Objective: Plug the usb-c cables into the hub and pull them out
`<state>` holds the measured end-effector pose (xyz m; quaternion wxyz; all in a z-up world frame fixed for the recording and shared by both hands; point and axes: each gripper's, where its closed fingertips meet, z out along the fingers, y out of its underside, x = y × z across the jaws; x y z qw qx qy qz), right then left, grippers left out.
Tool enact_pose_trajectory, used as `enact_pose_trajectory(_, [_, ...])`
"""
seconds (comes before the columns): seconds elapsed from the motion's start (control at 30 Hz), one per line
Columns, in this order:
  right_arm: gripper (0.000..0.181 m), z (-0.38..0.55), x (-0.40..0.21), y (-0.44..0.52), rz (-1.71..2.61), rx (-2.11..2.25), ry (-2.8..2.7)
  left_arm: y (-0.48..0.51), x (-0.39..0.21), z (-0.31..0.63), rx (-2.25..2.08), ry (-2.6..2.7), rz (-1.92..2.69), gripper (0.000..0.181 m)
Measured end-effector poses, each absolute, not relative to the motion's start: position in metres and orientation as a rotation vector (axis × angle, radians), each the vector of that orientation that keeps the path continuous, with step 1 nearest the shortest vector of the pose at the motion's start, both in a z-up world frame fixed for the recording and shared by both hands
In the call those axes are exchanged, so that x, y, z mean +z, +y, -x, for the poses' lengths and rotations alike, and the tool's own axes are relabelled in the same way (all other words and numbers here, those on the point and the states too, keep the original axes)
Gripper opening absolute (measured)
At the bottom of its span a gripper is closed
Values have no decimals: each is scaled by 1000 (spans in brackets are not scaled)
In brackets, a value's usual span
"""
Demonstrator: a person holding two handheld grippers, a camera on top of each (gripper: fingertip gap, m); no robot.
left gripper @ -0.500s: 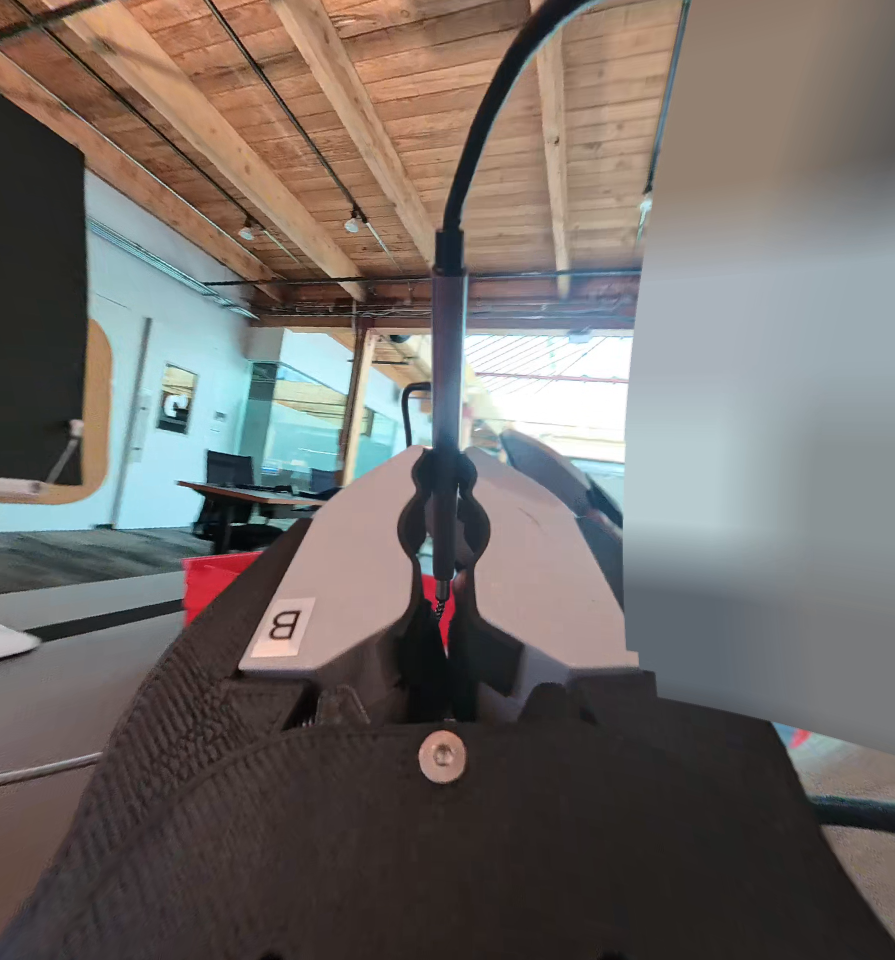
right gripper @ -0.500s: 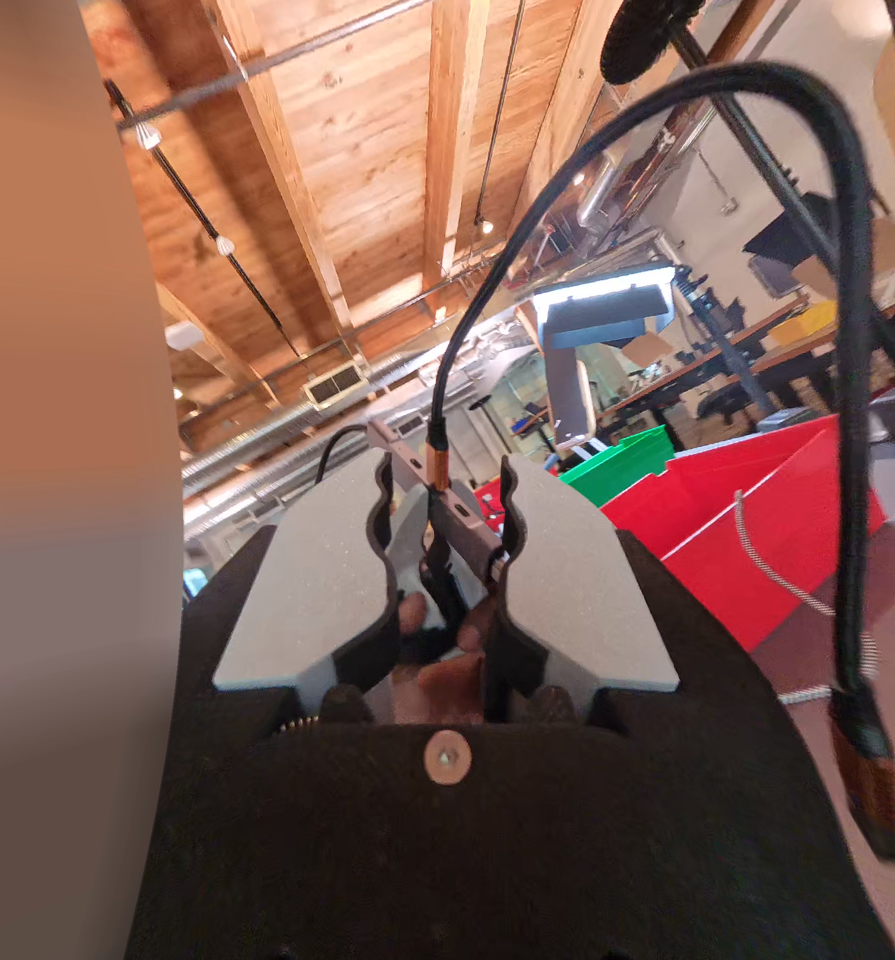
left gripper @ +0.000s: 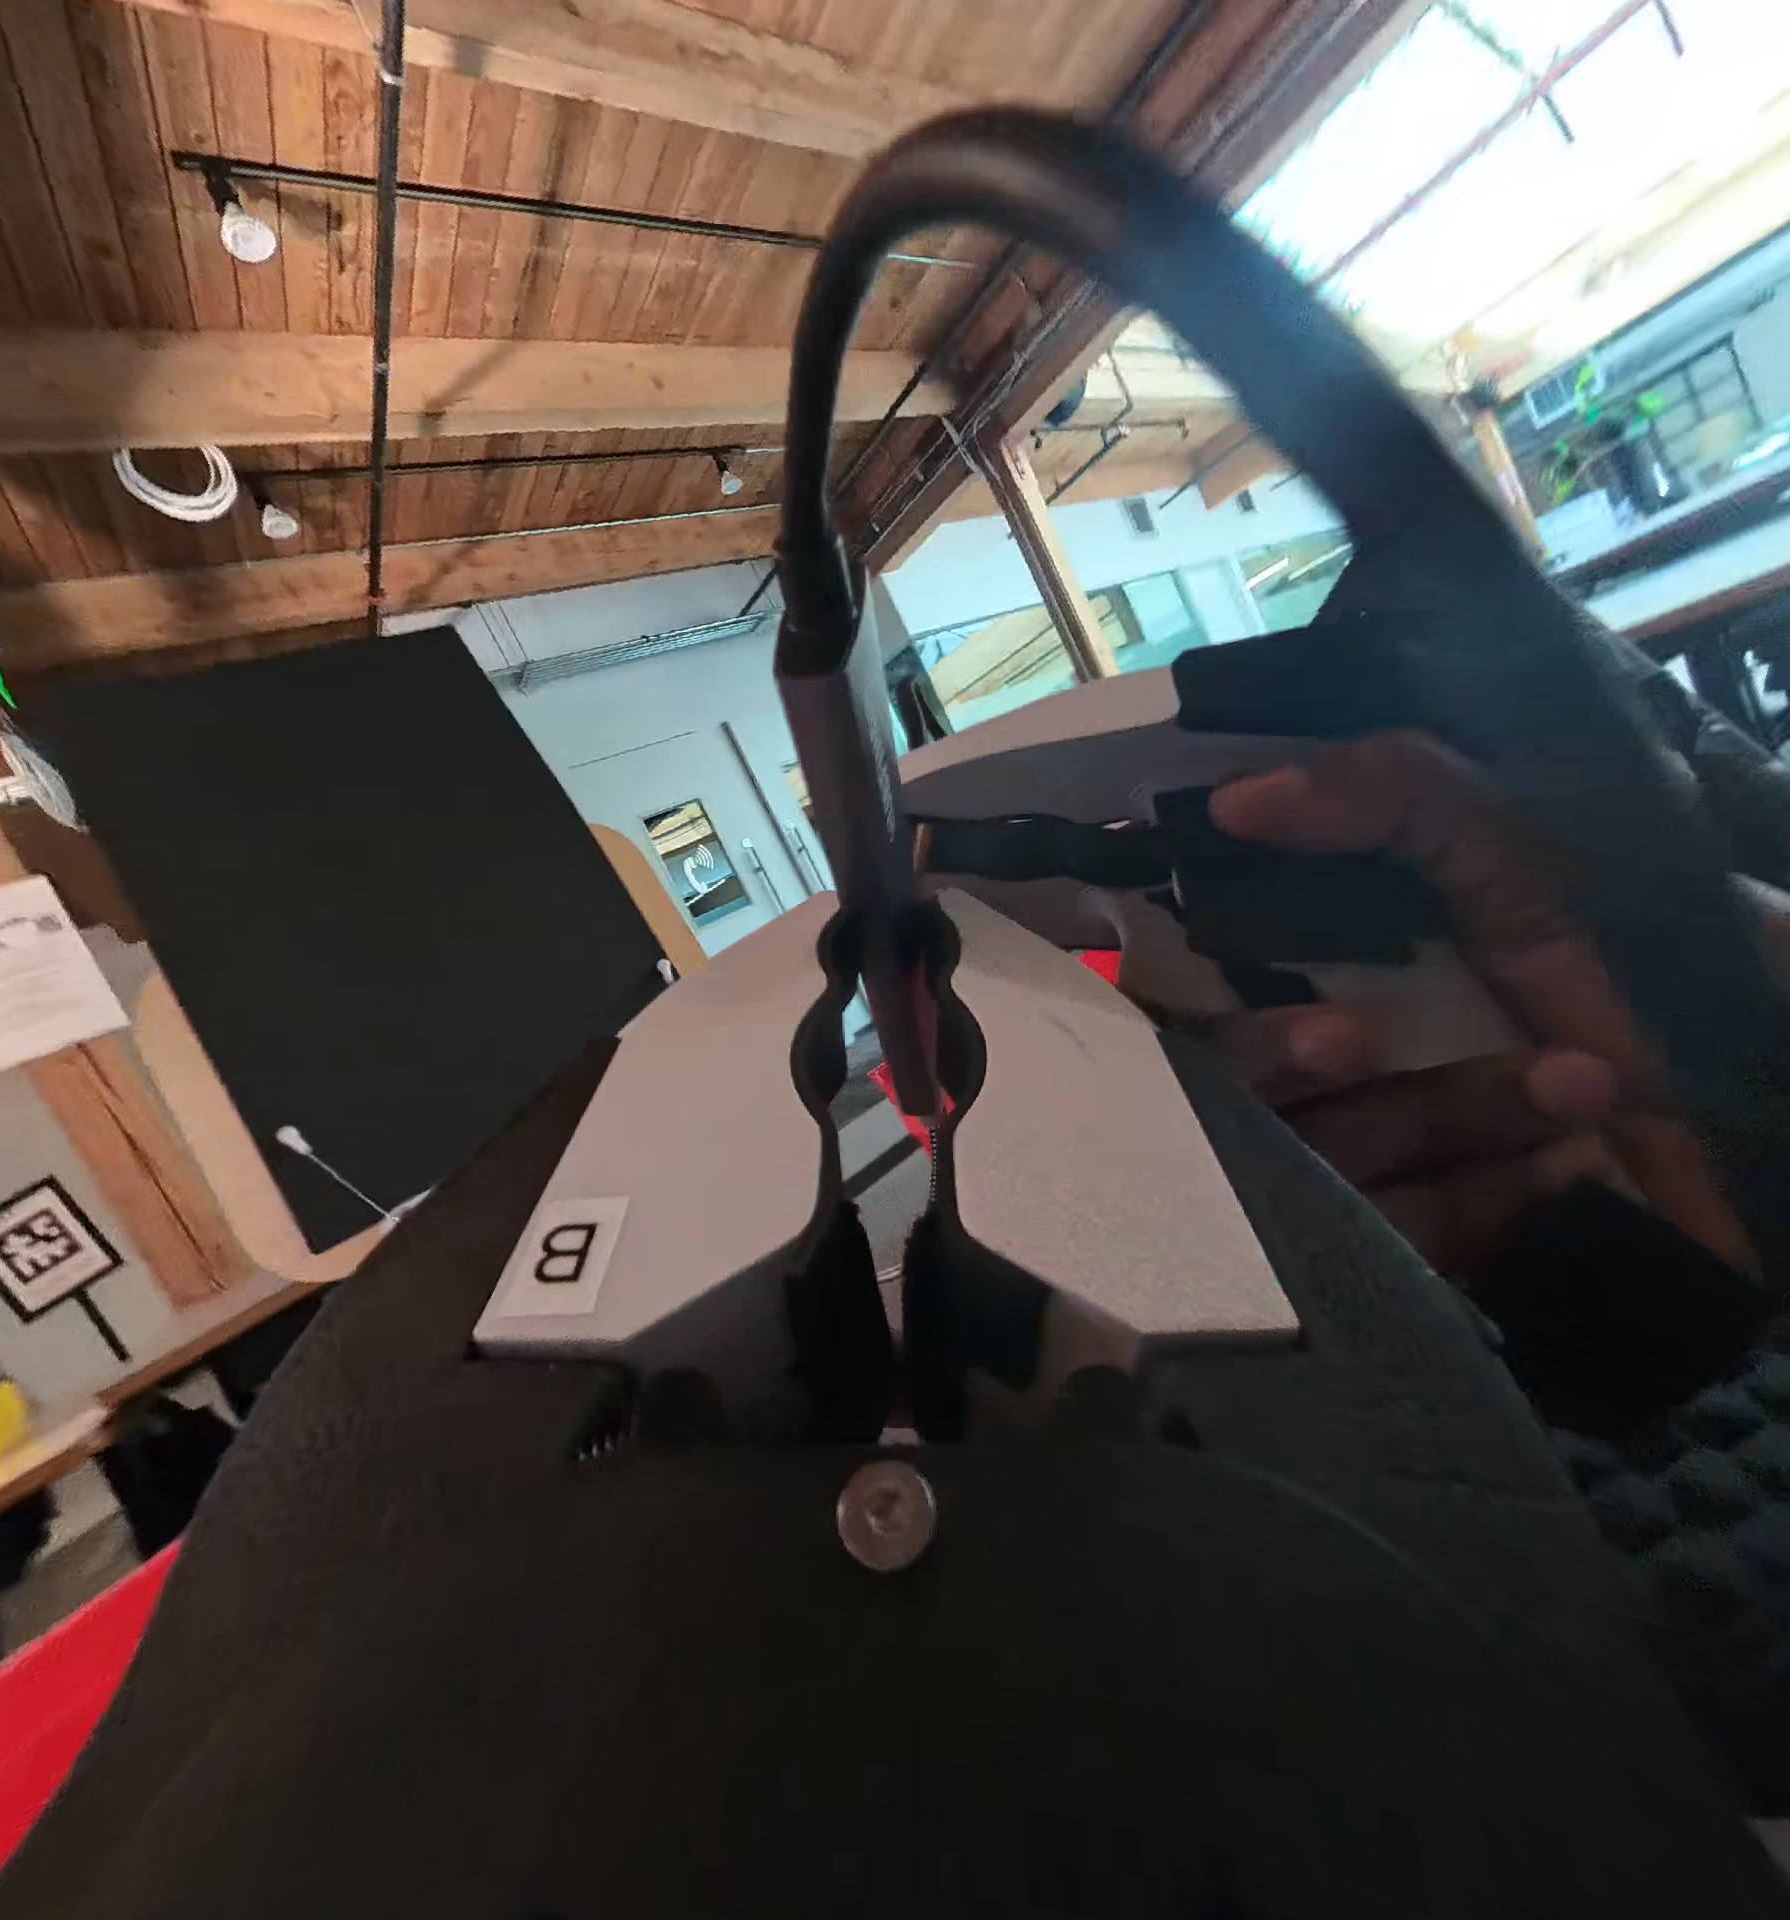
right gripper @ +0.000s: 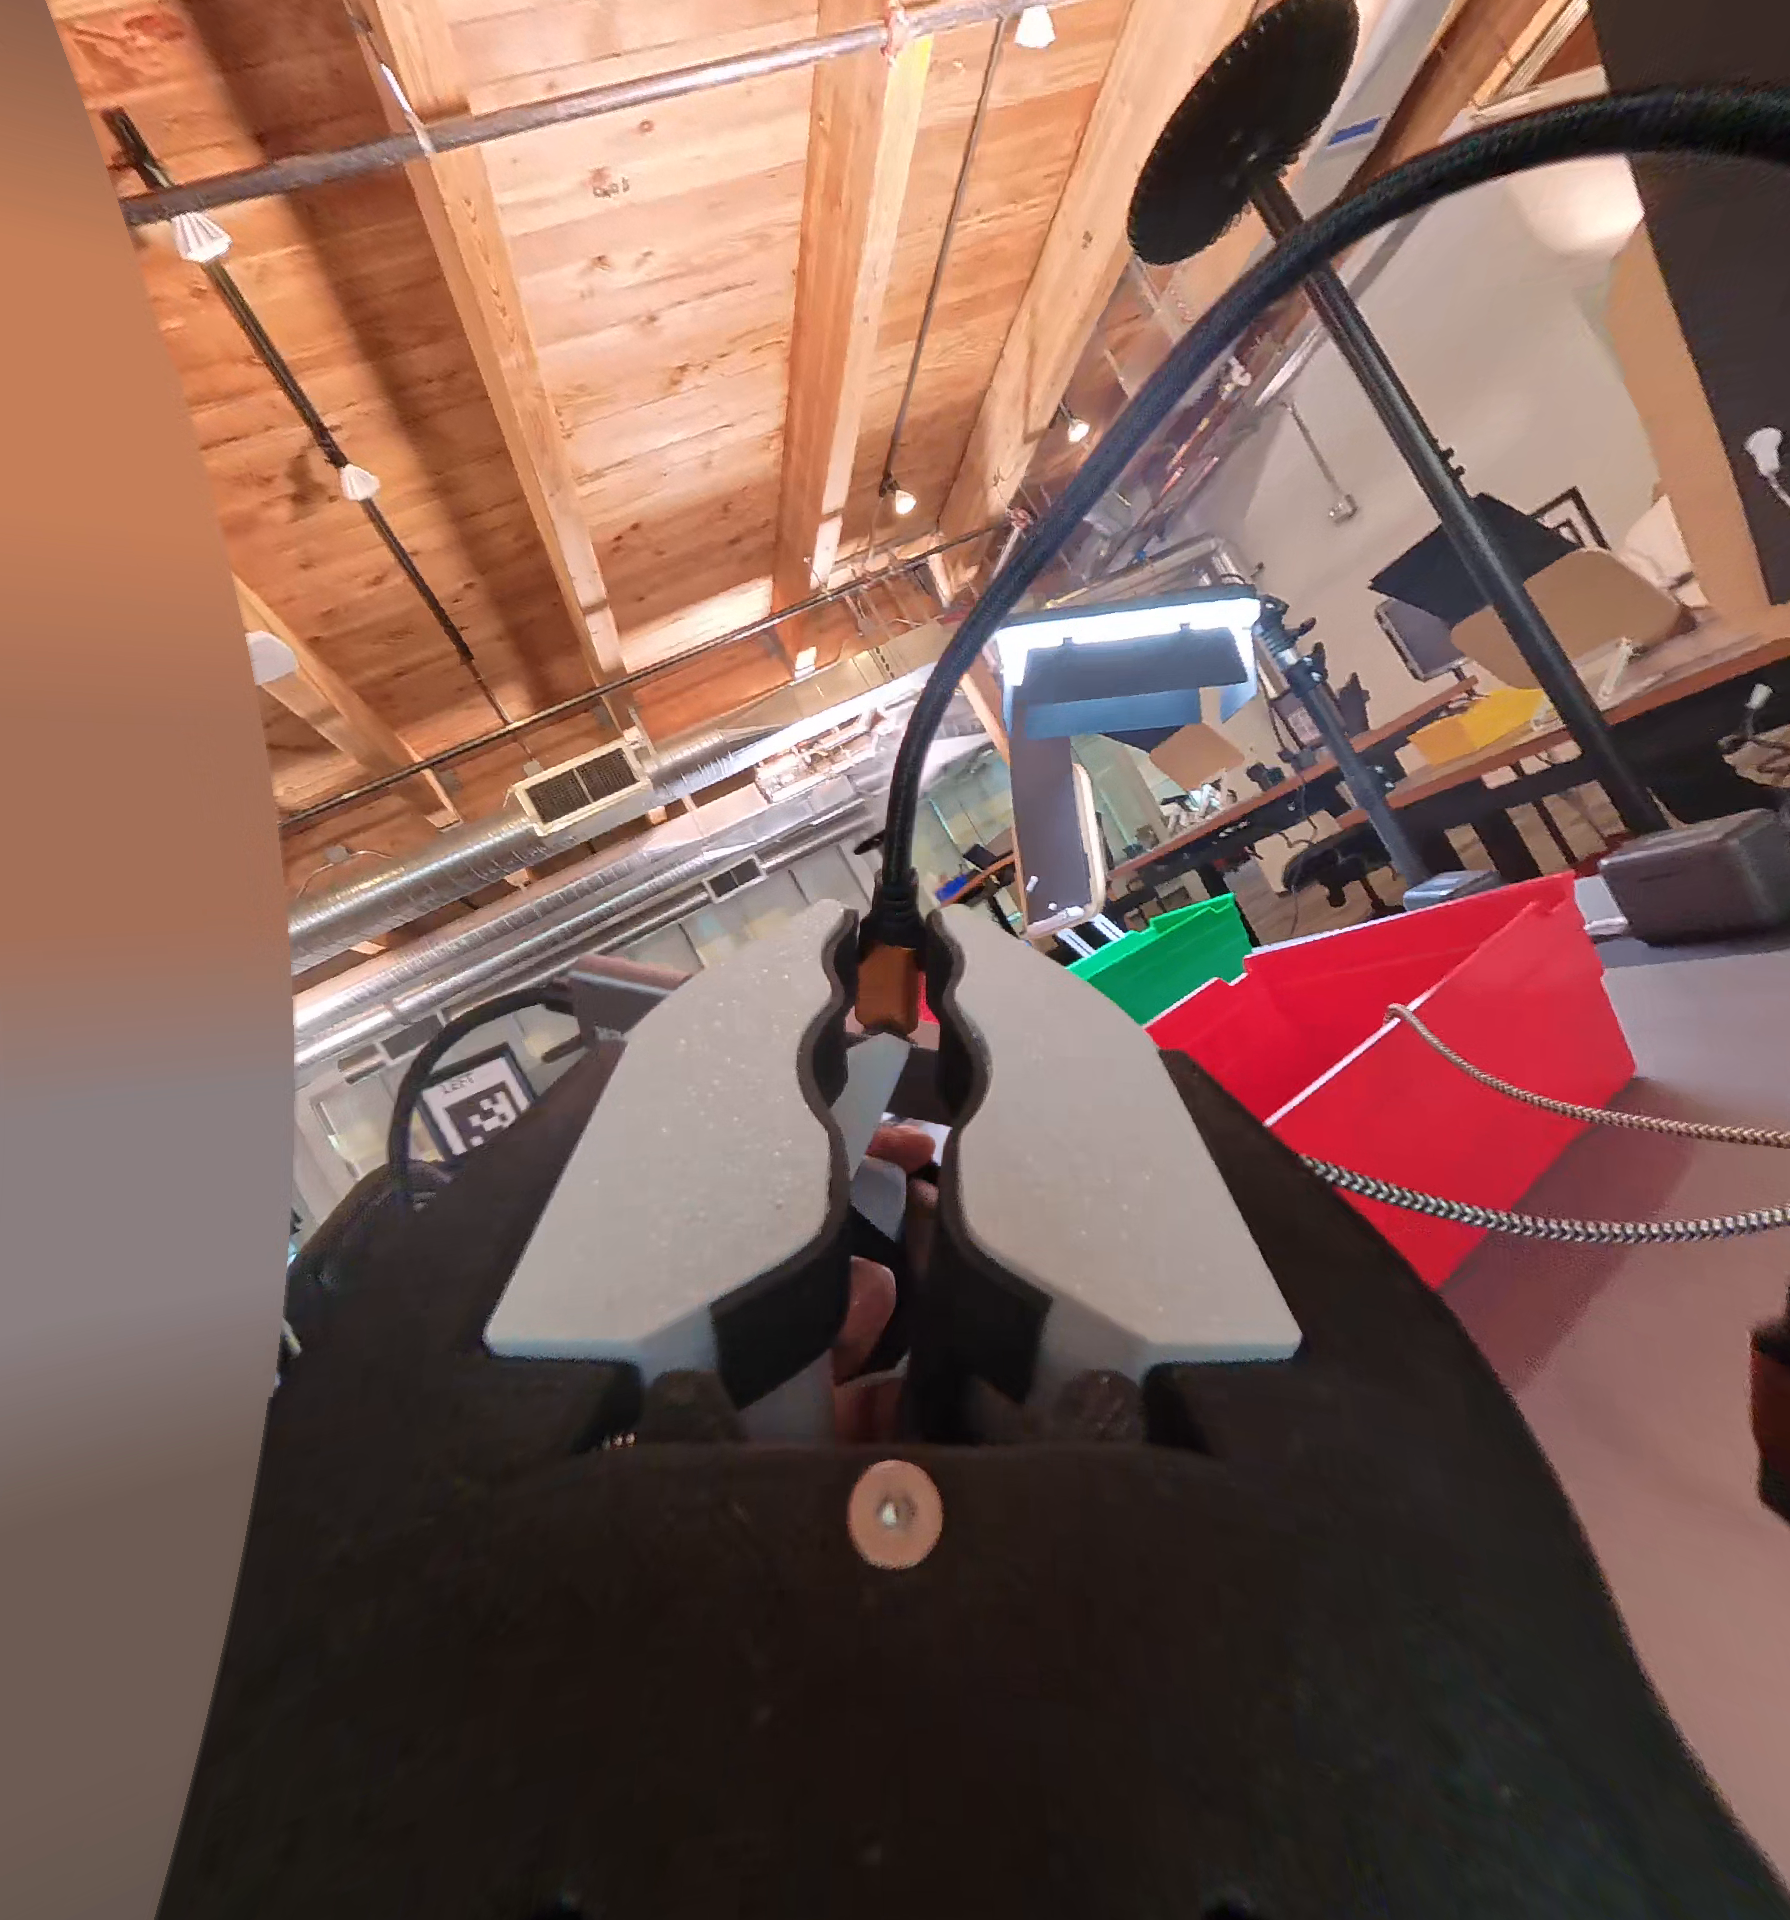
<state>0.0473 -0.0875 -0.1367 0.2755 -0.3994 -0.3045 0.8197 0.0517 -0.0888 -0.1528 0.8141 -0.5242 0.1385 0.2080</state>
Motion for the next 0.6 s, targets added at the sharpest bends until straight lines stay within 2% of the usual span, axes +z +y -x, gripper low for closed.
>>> enact_pose_trajectory(0.2, [10,-56,-131,-86,1012,2231,-808,-89,-150,-62,537,334,1135,7])
enact_pose_trajectory(0.33, [10,-114,-94,36,913,2118,-289,-103,-160,-47,560,297,1154,7])
enact_pose_trajectory(0.6, [11,-133,-83,43,990,1856,-771,-112,-145,-43,550,285,1089,7])
